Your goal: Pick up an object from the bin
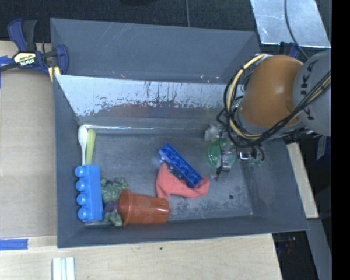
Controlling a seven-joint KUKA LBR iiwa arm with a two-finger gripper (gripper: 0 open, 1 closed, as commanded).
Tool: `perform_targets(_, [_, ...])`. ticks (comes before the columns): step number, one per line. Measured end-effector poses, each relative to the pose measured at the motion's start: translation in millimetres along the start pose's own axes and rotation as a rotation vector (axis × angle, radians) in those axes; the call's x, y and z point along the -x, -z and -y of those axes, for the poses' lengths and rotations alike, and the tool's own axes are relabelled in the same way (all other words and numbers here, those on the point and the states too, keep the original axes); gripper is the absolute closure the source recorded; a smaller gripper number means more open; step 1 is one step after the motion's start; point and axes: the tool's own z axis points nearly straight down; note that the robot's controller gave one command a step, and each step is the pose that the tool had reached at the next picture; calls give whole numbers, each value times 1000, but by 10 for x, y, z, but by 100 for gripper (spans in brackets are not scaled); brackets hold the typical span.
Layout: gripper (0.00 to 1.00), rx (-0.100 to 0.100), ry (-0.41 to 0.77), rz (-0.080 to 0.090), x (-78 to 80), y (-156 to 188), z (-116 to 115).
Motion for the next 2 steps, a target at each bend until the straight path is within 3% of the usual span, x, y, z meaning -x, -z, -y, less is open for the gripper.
perform_targets(1, [0,-1,87,-3,30,-552,-29])
perform_targets(2, [0,1,112,0,-40,-459,-685])
